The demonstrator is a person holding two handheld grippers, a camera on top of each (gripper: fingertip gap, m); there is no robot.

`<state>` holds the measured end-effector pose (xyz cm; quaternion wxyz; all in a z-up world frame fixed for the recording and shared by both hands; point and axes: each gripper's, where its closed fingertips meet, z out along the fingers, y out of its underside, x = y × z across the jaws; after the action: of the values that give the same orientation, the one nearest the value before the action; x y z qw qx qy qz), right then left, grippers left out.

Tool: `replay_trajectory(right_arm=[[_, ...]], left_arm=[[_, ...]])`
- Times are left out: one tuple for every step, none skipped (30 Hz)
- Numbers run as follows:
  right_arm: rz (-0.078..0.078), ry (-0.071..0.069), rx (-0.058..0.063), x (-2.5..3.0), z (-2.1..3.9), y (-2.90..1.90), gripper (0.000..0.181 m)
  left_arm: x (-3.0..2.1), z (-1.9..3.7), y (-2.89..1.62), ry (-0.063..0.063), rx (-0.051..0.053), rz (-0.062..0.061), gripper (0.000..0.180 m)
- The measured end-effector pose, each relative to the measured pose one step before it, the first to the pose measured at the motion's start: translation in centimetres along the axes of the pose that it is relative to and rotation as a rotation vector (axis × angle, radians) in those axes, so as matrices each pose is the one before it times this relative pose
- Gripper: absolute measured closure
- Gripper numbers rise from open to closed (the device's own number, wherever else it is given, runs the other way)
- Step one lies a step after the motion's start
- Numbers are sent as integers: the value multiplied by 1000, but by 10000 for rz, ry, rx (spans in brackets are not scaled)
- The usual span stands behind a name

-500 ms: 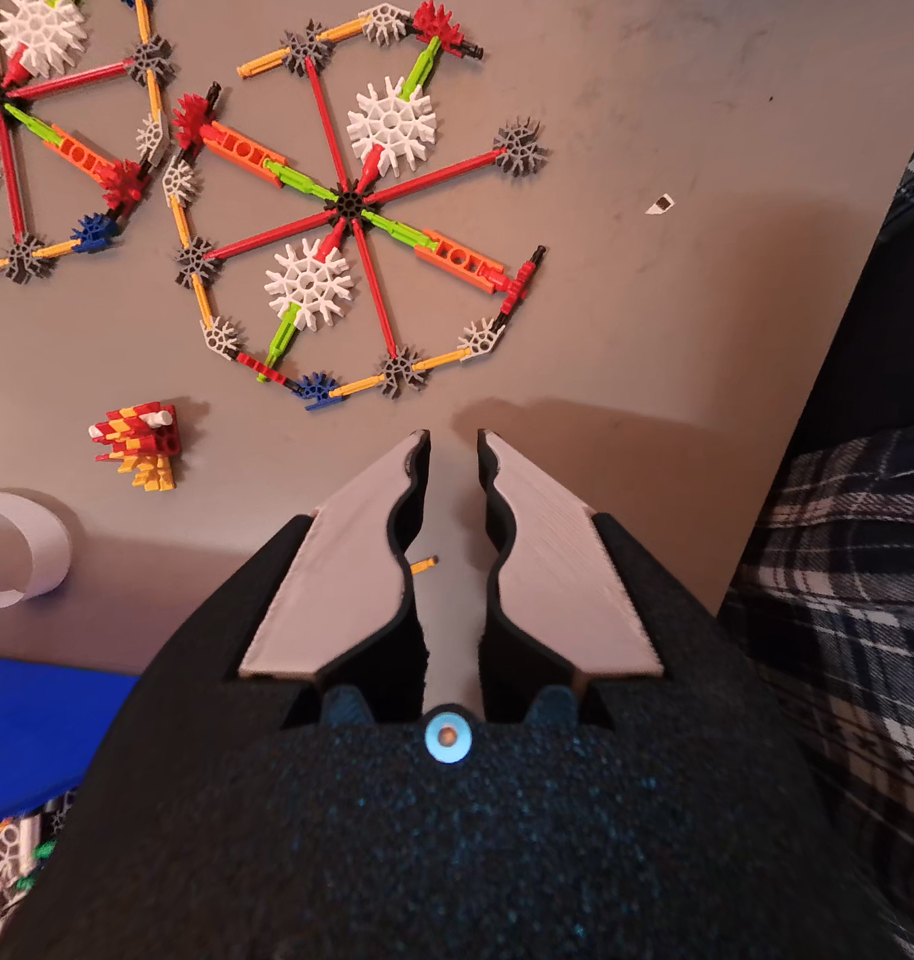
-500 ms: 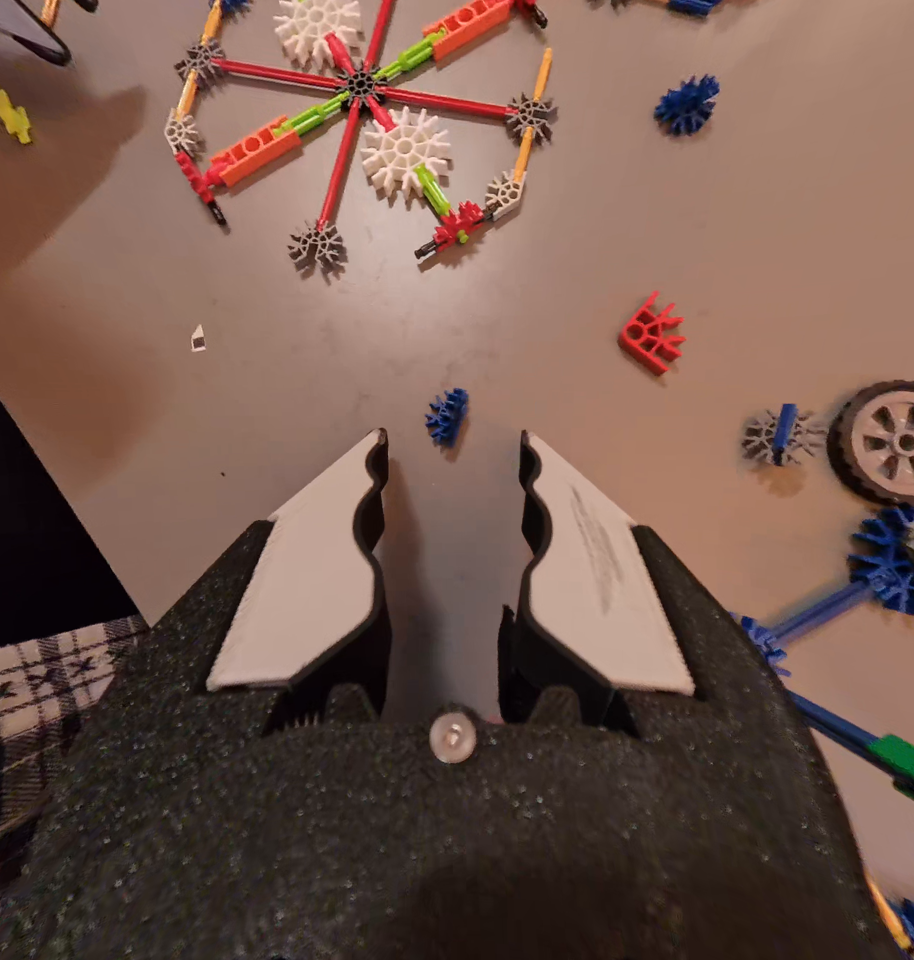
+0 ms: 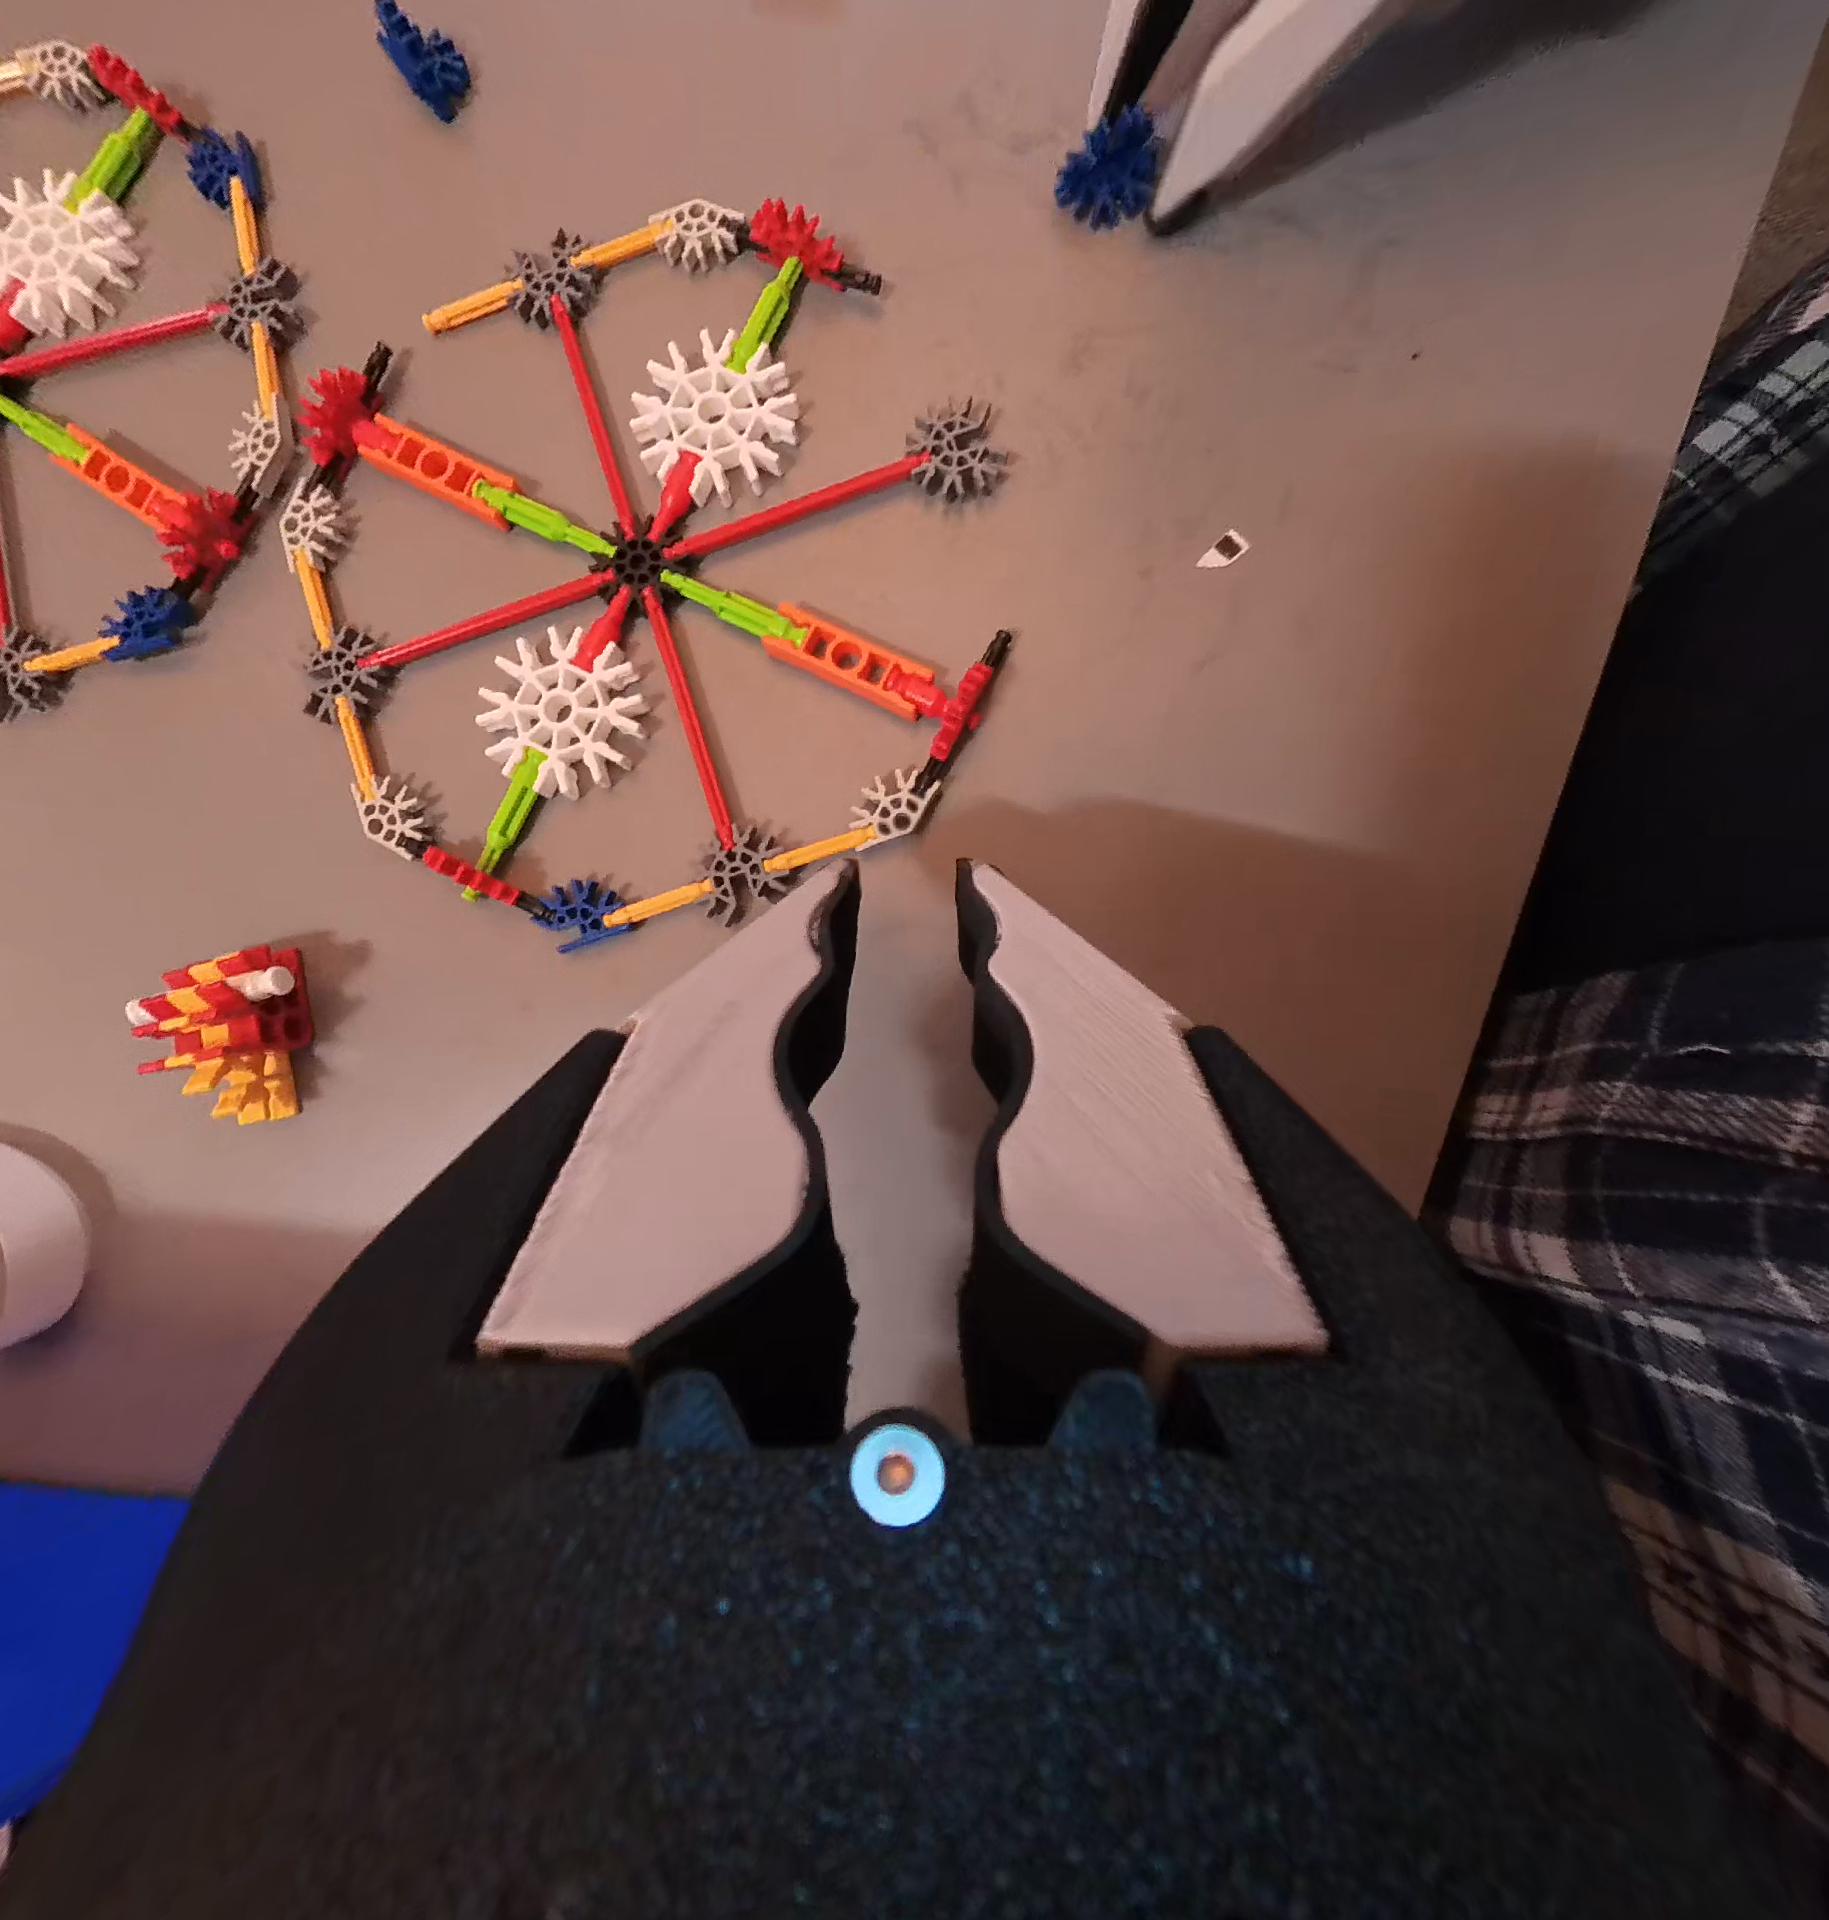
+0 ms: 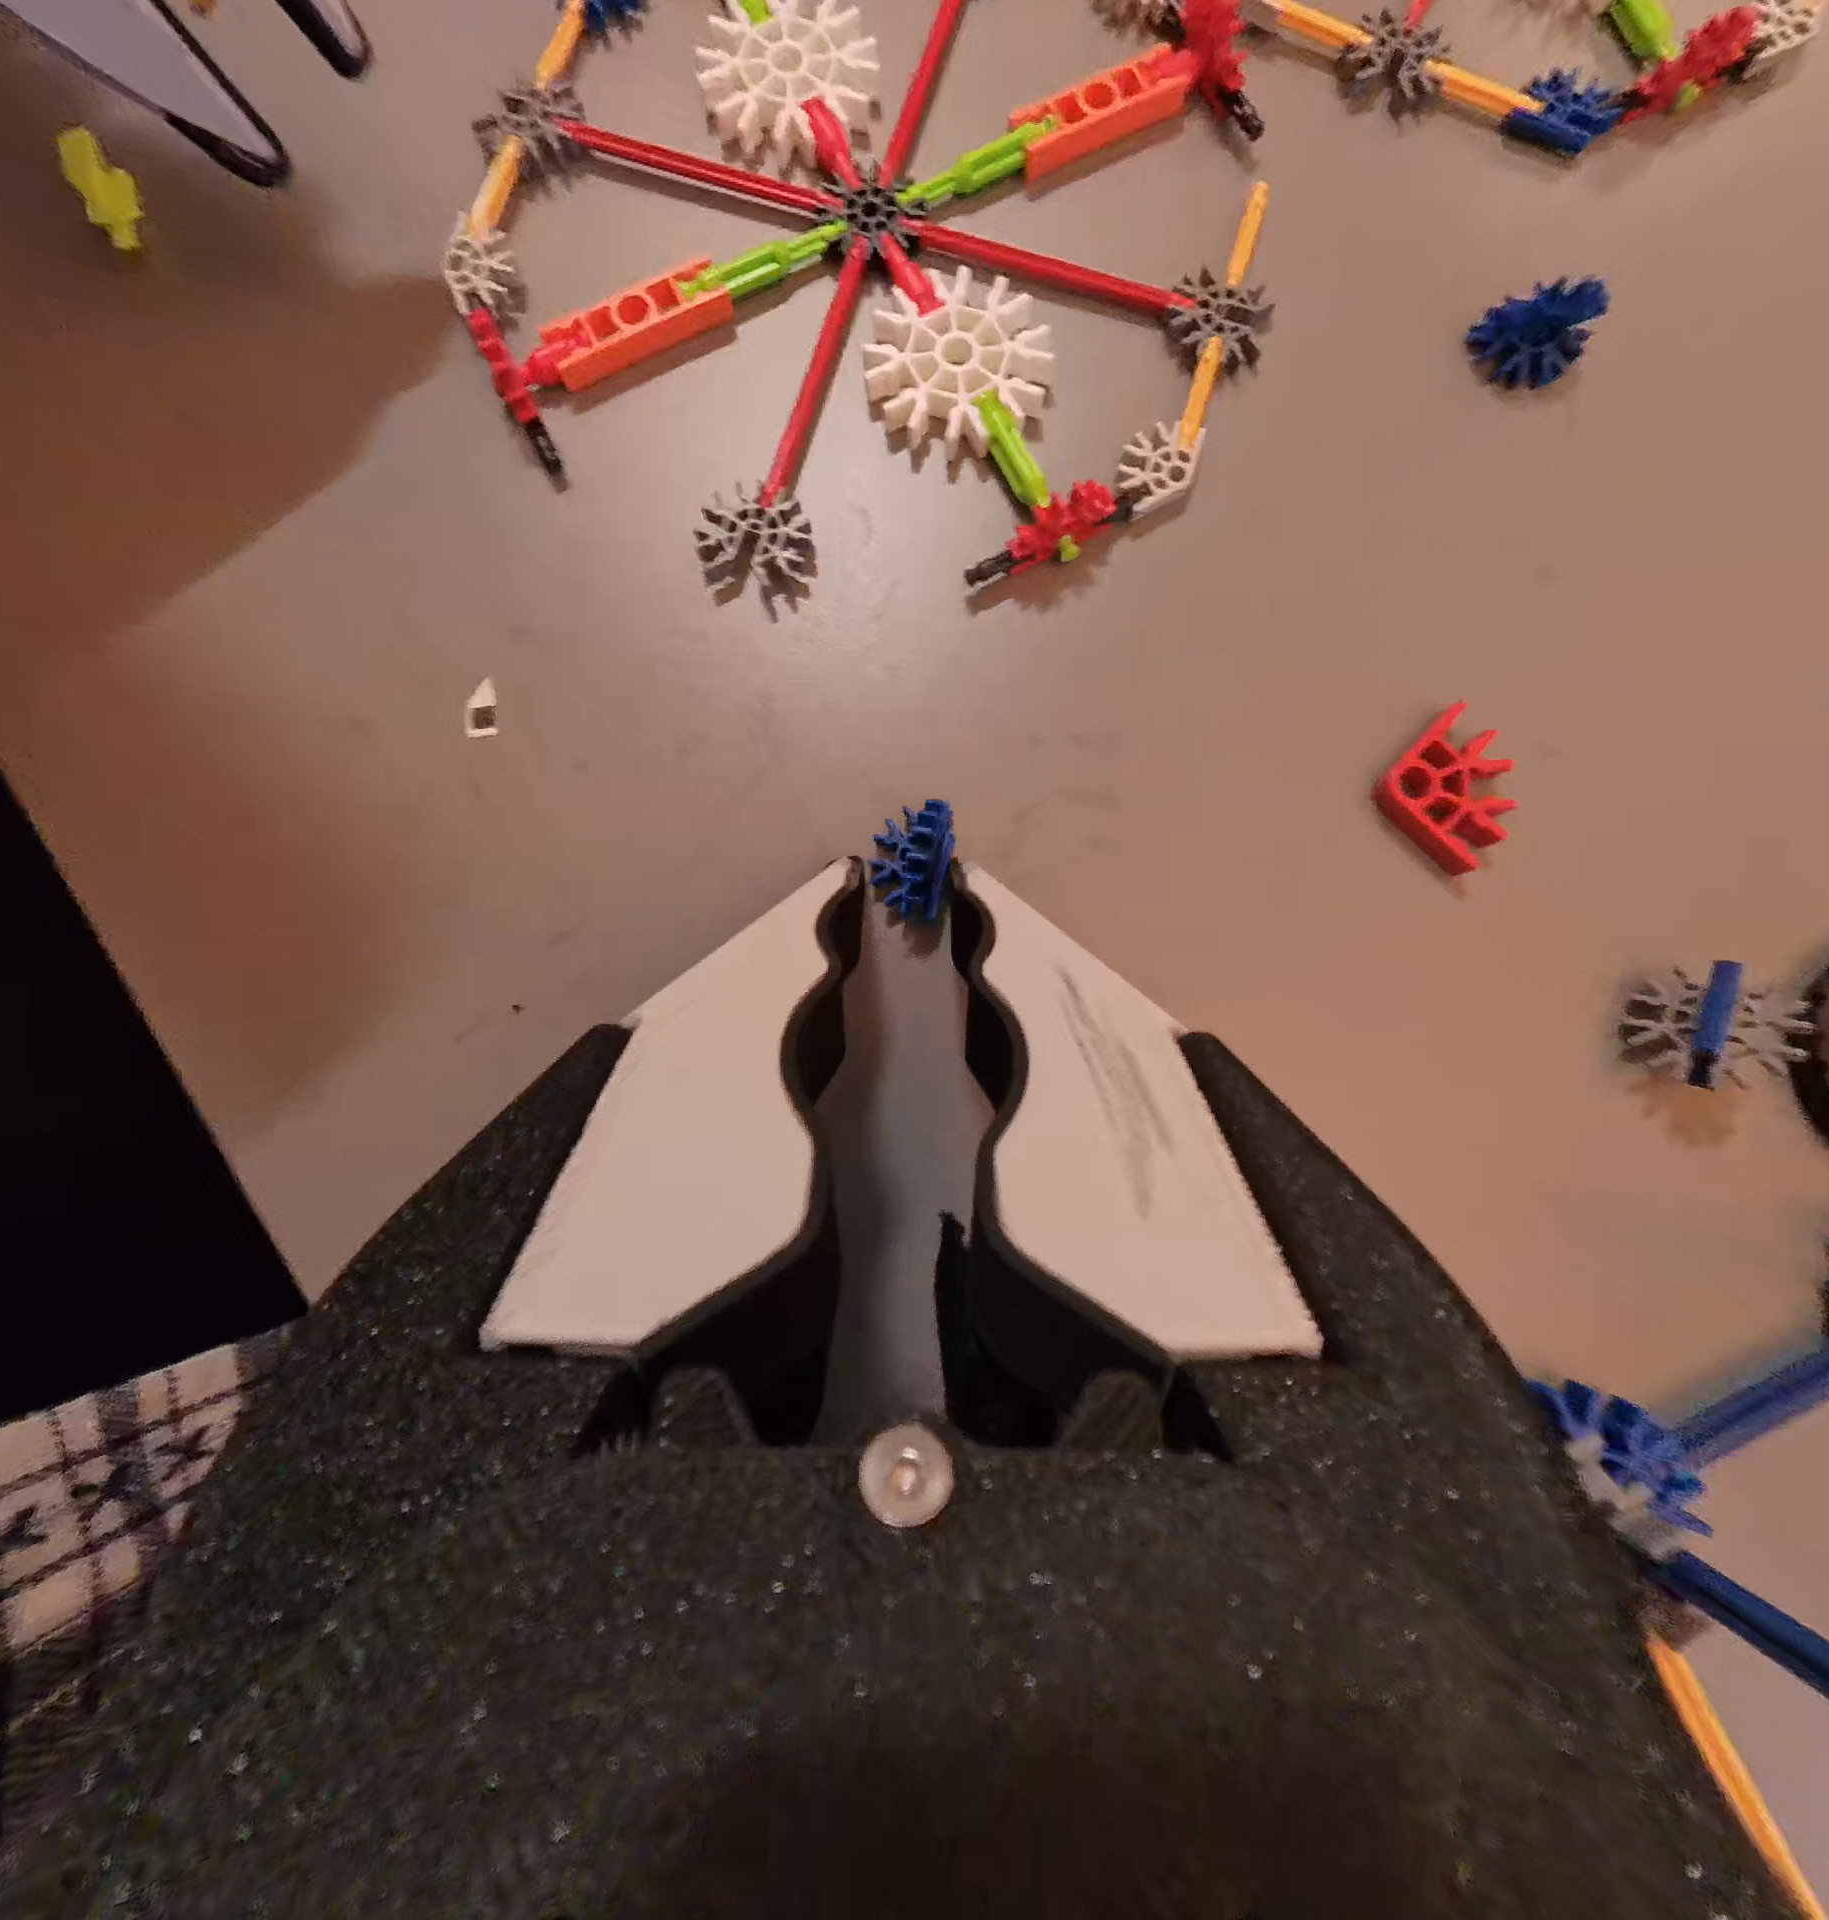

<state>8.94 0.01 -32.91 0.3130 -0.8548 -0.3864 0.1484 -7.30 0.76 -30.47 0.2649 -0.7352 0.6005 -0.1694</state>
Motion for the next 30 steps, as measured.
replay_trajectory(right_arm=[[53,-203,17,-344,-4,-9,160],[43,5,-6,-6,-59,11,156],[-8,117,-18,165,-64,38,150],[-38,78,49,119,-111,-53,144],[33,132,108,291,-163,-139,140],[130,232,122,565,-177,-167,138],[191,243,137,678,-174,-193,138],[251,267,98,802,-130,-154,136],[304,345,60,988,-78,-139,130],[305,323,79,999,-33,-208,122],[283,275,127,928,5,-307,117],[315,365,136,1053,61,-355,110],[313,335,141,985,112,-375,102],[263,238,157,762,116,-405,101],[236,235,107,712,167,-305,100],[212,217,-8,635,244,-122,94],[187,174,-117,523,328,85,88],[160,143,-131,409,351,133,82],[118,28,-123,169,325,171,74],[66,-121,-215,-125,317,330,71],[14,-175,-264,-274,258,439,71],[-18,-161,-206,-319,199,389,72],[-21,-116,-113,-333,105,291,73],[-11,-63,-45,-299,-17,196,73],[-33,-117,-5,-395,-149,84,76],[-52,-253,-35,-577,-200,69,80],[-43,-288,-78,-615,-204,86,85],[-3,-140,-18,-354,-210,-33,86],[-30,-9,138,-96,-255,-249,86],[-36,44,151,61,-239,-261,86]], left_arm=[[71,67,17,22,-24,0,163],[-16,37,24,-14,-17,9,163],[-54,-17,8,-27,0,3,163],[-57,-49,-18,-13,17,-21,163],[-66,-74,1,-12,15,-32,163],[-112,-25,8,-24,6,-17,163],[-80,-37,-11,-25,-2,-1,163],[-74,-6,34,-30,-12,-2,163],[-31,6,12,-21,-5,-10,163],[-31,11,-14,-5,7,-7,163],[-21,25,-32,-3,3,-7,163],[6,6,9,-13,-5,-3,163],[14,17,22,-15,1,8,163],[1,11,-2,-6,7,2,163],[21,-17,16,-4,9,-6,163],[-36,-25,14,-12,13,-4,163],[-16,-72,28,-13,5,-4,162],[28,-55,33,-19,3,-15,162],[32,-73,37,-13,12,-20,162],[-15,-47,64,-12,1,-16,162],[-22,-60,109,-11,-22,-9,162],[-43,-66,130,-22,-10,-12,162],[-27,-62,87,1,9,-33,162],[18,-50,89,7,-3,-46,162],[-56,9,133,-18,-12,-7,162],[-56,-5,99,-13,-7,3,162],[-25,-31,41,3,14,-15,162],[-38,-19,8,16,22,-23,162],[-35,31,10,9,11,-4,162],[-45,22,7,-8,0,9,162]])
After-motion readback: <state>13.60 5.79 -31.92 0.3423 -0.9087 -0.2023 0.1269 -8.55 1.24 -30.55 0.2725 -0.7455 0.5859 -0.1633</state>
